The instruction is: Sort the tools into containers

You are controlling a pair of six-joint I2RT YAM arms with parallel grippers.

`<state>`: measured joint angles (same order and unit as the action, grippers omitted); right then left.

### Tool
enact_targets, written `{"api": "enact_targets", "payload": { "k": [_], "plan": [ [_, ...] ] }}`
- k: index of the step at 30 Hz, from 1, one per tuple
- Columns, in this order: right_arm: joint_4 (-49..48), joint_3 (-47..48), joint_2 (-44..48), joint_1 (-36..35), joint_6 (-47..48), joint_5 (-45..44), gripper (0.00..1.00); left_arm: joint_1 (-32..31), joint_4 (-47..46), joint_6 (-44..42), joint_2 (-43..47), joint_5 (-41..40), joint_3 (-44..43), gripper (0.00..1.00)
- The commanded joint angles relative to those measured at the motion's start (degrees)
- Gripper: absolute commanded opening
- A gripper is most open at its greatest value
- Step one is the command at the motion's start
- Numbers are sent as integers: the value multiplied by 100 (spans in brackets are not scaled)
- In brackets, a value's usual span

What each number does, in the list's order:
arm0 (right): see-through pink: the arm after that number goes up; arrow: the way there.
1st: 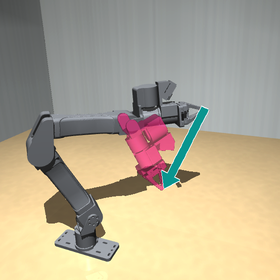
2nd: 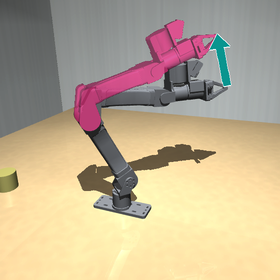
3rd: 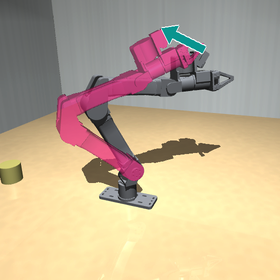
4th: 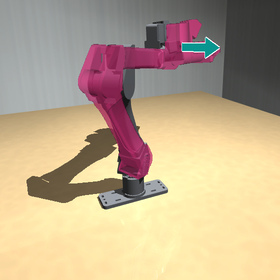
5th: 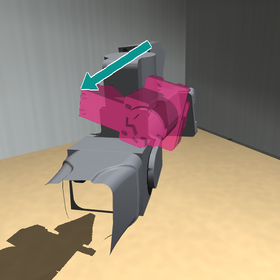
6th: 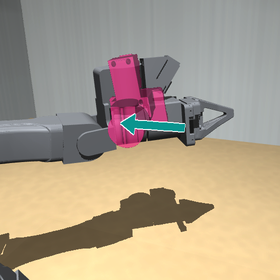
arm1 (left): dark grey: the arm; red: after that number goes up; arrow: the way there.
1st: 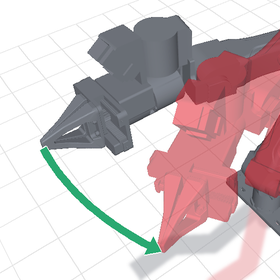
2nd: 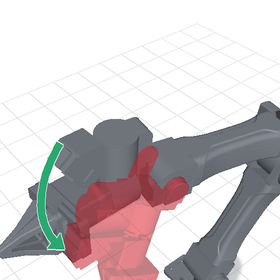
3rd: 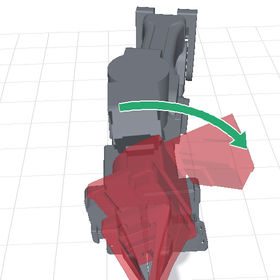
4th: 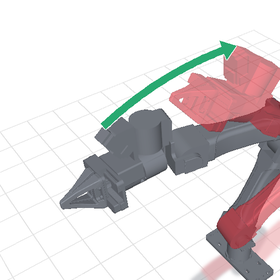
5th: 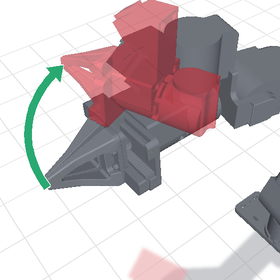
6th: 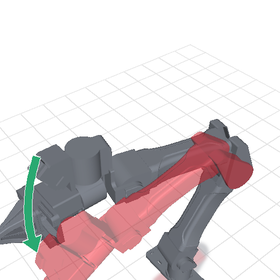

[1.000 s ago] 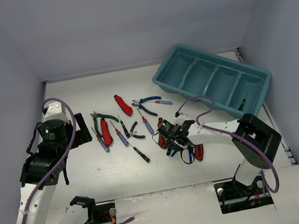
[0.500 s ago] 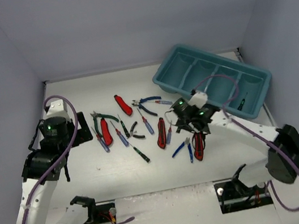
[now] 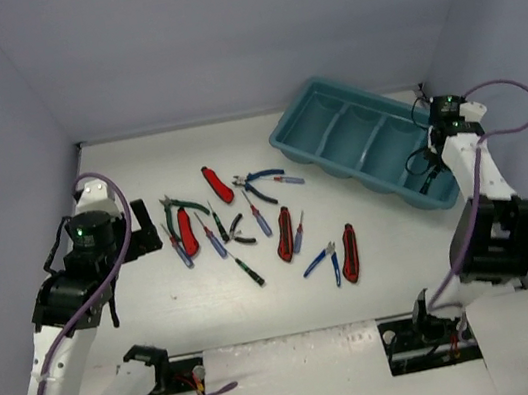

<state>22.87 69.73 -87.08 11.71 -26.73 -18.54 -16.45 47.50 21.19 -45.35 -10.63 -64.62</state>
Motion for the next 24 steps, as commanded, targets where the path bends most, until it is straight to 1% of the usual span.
{"api": "enact_targets", "payload": {
  "k": [1,2,3,4,5,7,9,11,14,15,17,19,22,24],
  "plan": [
    [-160,459,-722,200,904,609,23,-25,-66,-62,104,48,-266,92],
    [-157,537,-767,200,952,630,27,-25,-59,-62,130,41,-262,92],
    [-153,612,-779,199,992,652,35,-25,-44,-65,161,31,-263,92],
    [-158,657,-760,194,1021,701,47,-25,-24,-74,176,11,-268,92],
    [-160,697,-698,177,1063,736,54,-25,-6,-83,191,-7,-274,92],
    [-154,712,-496,82,1137,809,58,-25,36,-101,202,-67,-316,92],
    [-159,667,-238,-307,1202,926,59,-25,63,-113,195,-109,-360,92],
    [-160,541,134,-907,1337,957,59,-25,83,-115,168,-106,-441,92],
    [-160,306,563,-2262,1539,1151,59,-17,136,-133,78,-88,-658,92],
    [-160,131,644,-2599,1539,1168,58,-25,137,-149,54,-80,-698,92],
    [-163,-97,809,-3560,1483,1214,58,-28,148,-184,-18,-93,-809,92],
    [-183,-276,873,-4366,1295,1178,58,-27,154,-217,-96,-140,-880,92],
    [-296,-444,670,-5773,1149,901,58,-19,154,-221,-180,-216,-935,92],
    [-367,-451,412,-6456,1068,831,58,-20,154,-230,-226,-243,-957,92]
  ]
}}
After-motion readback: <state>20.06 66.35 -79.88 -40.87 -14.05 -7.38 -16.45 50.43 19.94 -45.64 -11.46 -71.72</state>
